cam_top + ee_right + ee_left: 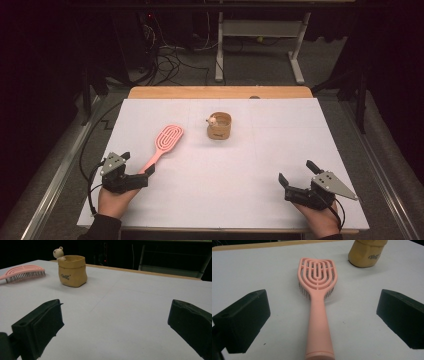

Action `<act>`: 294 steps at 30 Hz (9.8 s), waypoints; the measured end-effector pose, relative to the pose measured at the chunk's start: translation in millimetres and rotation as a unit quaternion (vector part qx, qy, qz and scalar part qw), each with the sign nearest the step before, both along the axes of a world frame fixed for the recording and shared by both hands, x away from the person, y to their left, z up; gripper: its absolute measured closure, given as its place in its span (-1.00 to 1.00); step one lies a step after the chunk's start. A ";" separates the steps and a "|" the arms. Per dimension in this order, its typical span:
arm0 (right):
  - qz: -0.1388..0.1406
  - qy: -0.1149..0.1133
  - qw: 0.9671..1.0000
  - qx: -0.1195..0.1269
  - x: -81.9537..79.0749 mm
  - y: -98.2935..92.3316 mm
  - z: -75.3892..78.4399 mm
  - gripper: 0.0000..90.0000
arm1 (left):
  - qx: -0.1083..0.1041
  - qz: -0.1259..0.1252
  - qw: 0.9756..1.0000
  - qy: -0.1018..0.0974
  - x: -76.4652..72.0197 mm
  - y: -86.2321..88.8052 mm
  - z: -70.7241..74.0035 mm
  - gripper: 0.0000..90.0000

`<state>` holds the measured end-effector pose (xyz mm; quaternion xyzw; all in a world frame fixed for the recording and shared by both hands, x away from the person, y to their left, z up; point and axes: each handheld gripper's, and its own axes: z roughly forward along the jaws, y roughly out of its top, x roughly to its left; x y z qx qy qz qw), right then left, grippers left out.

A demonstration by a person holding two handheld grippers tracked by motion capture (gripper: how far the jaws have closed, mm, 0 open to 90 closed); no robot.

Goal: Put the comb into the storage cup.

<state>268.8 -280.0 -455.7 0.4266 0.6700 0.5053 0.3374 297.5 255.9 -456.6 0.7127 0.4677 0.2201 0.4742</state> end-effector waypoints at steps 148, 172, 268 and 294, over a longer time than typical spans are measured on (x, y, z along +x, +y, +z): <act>-0.024 -0.004 0.999 0.027 -1.9 -14.1 3.6 -0.99 | 0.170 -0.021 0.971 0.166 140.4 -81.0 17.9 -0.59; -0.025 -0.003 0.999 0.023 -2.4 -13.3 2.7 -0.99 | 0.100 -0.034 0.989 0.102 120.8 -61.5 26.5 -0.59; -0.018 0.028 0.999 -0.009 7.0 19.1 -0.9 -0.99 | -0.011 -0.201 0.977 -0.074 23.0 -162.9 49.4 -0.60; 0.035 0.029 0.999 0.000 30.9 60.9 26.1 -1.00 | -0.012 -0.197 0.978 -0.068 15.2 -161.3 47.1 -0.60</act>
